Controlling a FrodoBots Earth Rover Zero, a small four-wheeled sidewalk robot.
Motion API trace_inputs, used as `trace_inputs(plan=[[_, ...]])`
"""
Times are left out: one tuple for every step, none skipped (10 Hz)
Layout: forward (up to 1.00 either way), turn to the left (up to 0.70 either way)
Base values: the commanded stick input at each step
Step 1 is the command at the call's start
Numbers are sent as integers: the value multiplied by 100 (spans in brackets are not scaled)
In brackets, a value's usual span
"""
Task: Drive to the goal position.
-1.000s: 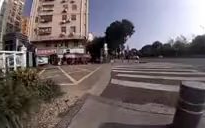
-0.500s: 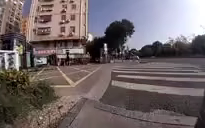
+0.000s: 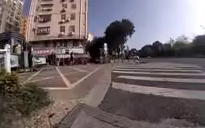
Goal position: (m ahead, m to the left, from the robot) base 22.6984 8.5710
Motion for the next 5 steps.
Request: trace_inputs(plan=[[45, 0], [45, 0], [45, 0], [45, 0], [45, 0]])
